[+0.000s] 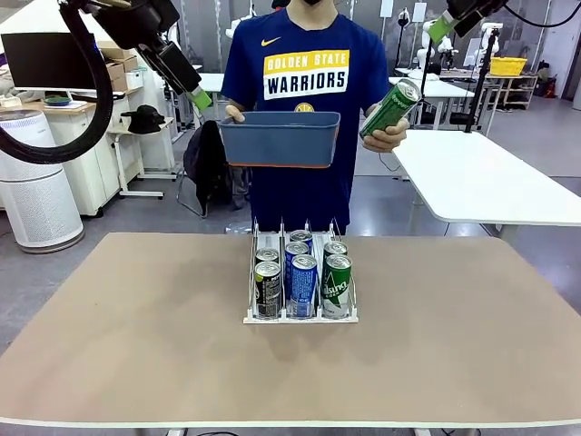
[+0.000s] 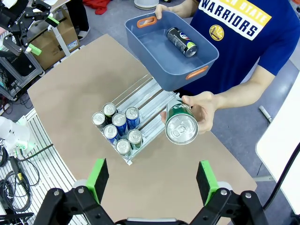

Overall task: Fill the beverage cans into the dispenser.
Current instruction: Pick up the Sprite handed by the human.

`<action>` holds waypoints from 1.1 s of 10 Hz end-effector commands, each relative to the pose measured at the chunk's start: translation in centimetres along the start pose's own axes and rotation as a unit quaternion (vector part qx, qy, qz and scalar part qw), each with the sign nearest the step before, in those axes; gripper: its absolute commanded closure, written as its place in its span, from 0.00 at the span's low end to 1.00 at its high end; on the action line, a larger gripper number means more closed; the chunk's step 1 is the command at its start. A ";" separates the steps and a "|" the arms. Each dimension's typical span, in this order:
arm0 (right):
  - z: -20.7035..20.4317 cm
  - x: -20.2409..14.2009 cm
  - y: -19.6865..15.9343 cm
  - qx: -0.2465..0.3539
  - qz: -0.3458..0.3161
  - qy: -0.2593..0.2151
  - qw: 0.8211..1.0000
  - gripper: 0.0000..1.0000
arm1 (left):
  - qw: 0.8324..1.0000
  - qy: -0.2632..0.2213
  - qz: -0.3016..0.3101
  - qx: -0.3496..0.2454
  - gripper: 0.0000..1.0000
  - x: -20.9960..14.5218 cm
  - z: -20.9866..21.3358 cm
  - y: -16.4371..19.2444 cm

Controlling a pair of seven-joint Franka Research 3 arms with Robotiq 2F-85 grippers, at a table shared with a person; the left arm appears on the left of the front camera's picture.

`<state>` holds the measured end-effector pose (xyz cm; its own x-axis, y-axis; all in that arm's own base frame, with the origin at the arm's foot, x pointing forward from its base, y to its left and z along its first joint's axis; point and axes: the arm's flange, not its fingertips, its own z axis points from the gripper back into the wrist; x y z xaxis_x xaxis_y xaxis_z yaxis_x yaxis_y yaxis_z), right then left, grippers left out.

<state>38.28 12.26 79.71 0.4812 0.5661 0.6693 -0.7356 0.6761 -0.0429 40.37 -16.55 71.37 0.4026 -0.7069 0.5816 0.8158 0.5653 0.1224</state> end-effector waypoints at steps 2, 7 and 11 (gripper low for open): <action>-0.1 0.0 0.1 0.008 -0.006 -0.005 1.000 0.00 | 1.000 -0.002 0.000 0.003 0.00 0.0 0.0 0.1; 0.0 0.0 0.0 0.000 0.000 0.000 1.000 0.00 | 1.000 -0.002 0.000 0.003 0.00 0.0 0.0 0.1; -1.9 -0.2 -1.7 -0.005 -0.014 0.029 0.999 0.00 | 1.000 -0.002 0.000 0.003 0.00 0.0 0.0 0.1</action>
<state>40.53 11.88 78.18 0.5211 0.5605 0.6437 -0.7213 0.6924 -0.0190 40.36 -16.55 71.41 0.4020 -0.7069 0.5820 0.8158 0.5652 0.1229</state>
